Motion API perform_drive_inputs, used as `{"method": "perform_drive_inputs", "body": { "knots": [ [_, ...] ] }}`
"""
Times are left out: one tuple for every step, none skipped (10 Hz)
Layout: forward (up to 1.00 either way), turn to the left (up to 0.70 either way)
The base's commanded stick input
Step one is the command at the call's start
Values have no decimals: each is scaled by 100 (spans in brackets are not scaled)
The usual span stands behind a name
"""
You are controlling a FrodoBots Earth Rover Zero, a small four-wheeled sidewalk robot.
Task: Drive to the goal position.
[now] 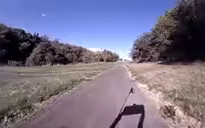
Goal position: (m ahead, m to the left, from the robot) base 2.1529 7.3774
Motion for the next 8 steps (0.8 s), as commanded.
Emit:
{"method": "perform_drive_inputs", "body": {
  "knots": [
    [100, -7],
    [100, -17],
    [100, -33],
    [100, -38],
    [100, -36],
    [100, -26],
    [100, -11],
    [100, 1]
  ]
}}
